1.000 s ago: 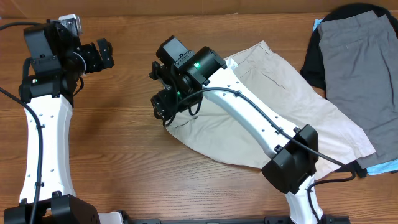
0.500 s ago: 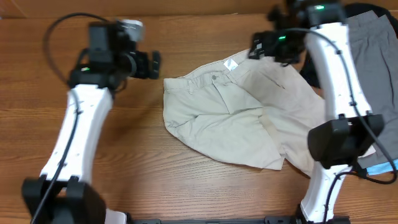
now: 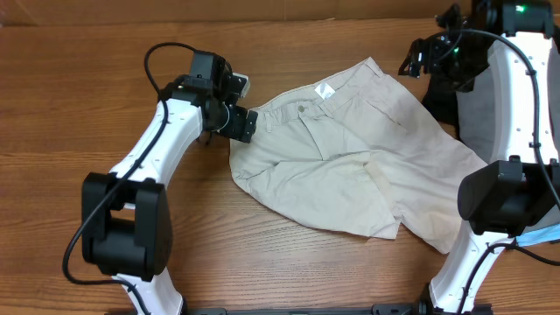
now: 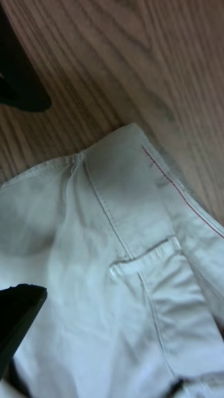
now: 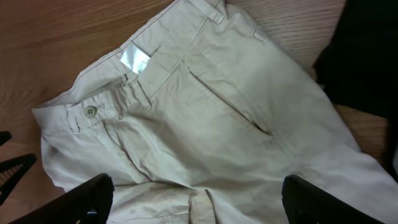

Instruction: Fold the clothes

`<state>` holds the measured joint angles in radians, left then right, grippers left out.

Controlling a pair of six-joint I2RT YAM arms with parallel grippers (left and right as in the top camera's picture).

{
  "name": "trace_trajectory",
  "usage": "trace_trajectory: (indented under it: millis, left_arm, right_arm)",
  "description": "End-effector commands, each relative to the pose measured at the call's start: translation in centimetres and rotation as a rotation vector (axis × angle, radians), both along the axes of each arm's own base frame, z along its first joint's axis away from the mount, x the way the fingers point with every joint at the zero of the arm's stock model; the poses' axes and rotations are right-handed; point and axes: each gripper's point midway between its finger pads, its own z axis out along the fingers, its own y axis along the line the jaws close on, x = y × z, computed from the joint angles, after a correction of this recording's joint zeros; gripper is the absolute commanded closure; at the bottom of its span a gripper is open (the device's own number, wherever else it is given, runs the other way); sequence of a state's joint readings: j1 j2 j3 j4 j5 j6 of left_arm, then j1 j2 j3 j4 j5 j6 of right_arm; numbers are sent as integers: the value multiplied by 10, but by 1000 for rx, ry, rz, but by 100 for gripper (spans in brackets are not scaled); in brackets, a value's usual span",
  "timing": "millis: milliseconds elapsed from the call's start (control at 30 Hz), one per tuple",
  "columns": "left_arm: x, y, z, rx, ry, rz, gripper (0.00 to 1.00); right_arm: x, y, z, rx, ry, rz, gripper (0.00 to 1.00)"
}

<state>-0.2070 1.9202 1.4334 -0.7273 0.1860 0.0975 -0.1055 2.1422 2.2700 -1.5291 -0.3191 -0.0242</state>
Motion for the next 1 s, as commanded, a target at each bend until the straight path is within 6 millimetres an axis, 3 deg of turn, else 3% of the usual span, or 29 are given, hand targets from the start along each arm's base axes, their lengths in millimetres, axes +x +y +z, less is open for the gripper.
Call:
trace_trajectory:
  millis: [0, 167, 333, 367, 467, 500, 567, 700, 833, 900, 967]
  left_arm:
    - [0, 2, -27, 30, 45, -30, 11]
    - [5, 2, -51, 27, 76, -1, 21]
    - [22, -1, -48, -2, 18, 58, 34]
    - [25, -2, -47, -7, 7, 64, 39]
    - [37, 3, -45, 11, -41, 78, 69]
    - [42, 13, -45, 50, -58, 115, 85]
    - [49, 40, -45, 120, -77, 245, 96]
    - [49, 95, -47, 139, -44, 414, 96]
    - [25, 160, -55, 102, 83, 620, 91]
    - [11, 181, -58, 79, 141, 690, 83]
    - [-3, 199, -60, 49, 197, 738, 64]
  right_arm:
    - [-6, 9, 6, 13, -15, 31, 11]
    - [-9, 9, 2, 15, 3, 31, 12]
    - [-6, 9, 1, 15, -5, 30, 20]
    - [-6, 10, 1, 17, -3, 23, 21]
    - [-7, 13, 0, 18, 4, 27, 30]
    - [-8, 15, -1, 18, 8, 31, 32]
    - [-9, 18, -1, 18, 10, 39, 34]
    - [-4, 32, 1, 24, -5, 41, 35]
    - [3, 64, 1, 24, -44, 109, 35]
    - [3, 81, 0, 24, -52, 146, 35]
    - [1, 103, -4, 26, -50, 195, 34]
